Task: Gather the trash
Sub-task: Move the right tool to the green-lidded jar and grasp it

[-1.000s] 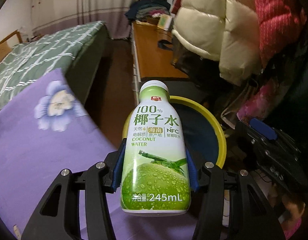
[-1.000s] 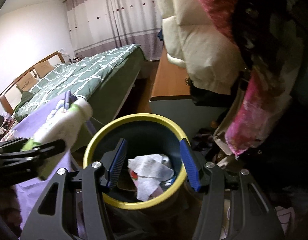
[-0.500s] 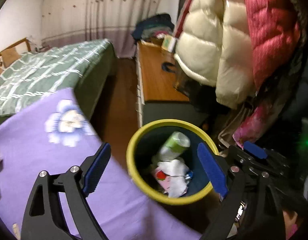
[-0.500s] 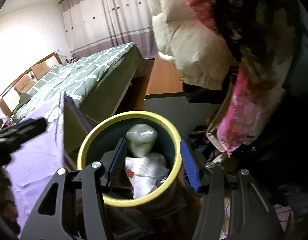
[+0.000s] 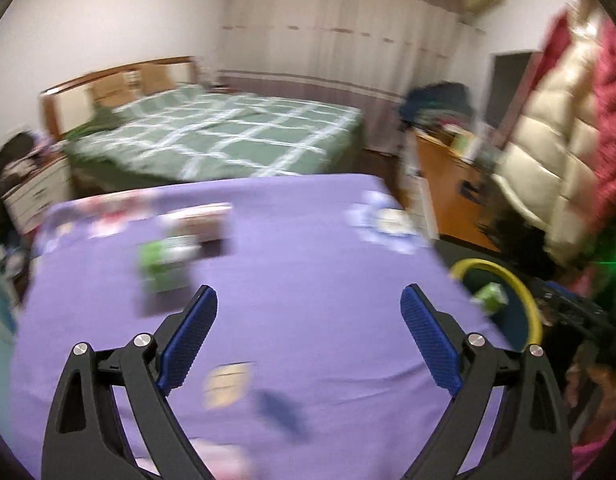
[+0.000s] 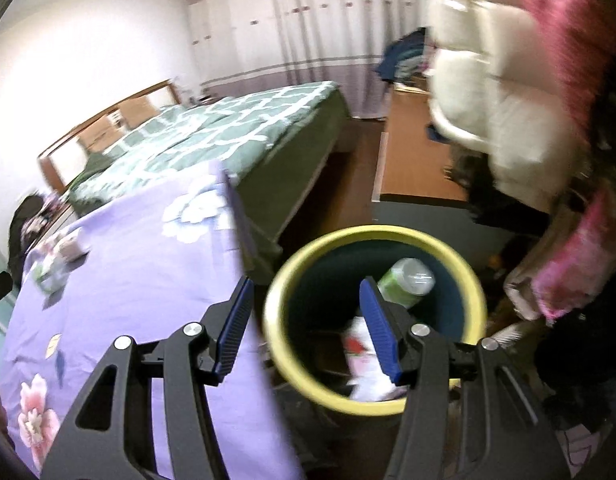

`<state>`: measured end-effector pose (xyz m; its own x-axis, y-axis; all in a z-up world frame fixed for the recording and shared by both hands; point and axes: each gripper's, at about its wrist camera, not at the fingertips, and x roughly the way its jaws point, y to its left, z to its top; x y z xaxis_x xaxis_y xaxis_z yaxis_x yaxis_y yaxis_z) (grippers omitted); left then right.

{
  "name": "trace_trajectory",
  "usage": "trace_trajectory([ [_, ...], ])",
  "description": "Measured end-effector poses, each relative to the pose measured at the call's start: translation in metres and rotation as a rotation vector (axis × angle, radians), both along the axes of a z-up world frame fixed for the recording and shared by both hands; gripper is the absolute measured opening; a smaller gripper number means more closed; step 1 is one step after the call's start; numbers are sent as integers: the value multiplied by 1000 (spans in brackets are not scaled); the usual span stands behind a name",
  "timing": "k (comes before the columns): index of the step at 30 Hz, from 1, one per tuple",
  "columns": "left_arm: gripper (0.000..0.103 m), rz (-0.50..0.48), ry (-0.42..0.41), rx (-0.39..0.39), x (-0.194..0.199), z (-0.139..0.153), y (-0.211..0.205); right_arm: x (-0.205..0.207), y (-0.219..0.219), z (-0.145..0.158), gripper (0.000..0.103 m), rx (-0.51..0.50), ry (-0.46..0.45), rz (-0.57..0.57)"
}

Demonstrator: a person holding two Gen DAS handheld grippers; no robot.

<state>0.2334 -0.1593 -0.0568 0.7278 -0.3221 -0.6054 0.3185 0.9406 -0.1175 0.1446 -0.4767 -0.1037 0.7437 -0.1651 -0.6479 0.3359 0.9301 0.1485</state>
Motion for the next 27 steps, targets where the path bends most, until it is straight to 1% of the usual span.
trace_trajectory([
  [5, 92, 165, -18, -3, 12, -6, 89, 34, 64, 4, 54, -15, 10, 120],
  [7, 92, 210, -19, -8, 18, -10, 119, 46, 90, 5, 54, -26, 13, 160],
  [10, 92, 281, -31, 9, 28, -21, 158, 64, 132, 9, 54, -41, 14, 237],
  [13, 92, 342, -37, 29, 36, -32, 180, 86, 177, 10, 58, -57, 15, 318],
  [17, 93, 414, -26, 10, 38, -46, 206, 108, 227, 11, 58, -76, 25, 407],
  [22, 93, 476, -16, -4, 42, -56, 228, 136, 280, 8, 59, -59, 33, 508],
  [25, 93, 506, -3, 8, 44, -60, 232, 149, 303, 6, 66, -60, 32, 540],
  [27, 93, 514, 3, 11, 44, -61, 233, 162, 319, 3, 69, -60, 37, 560],
])
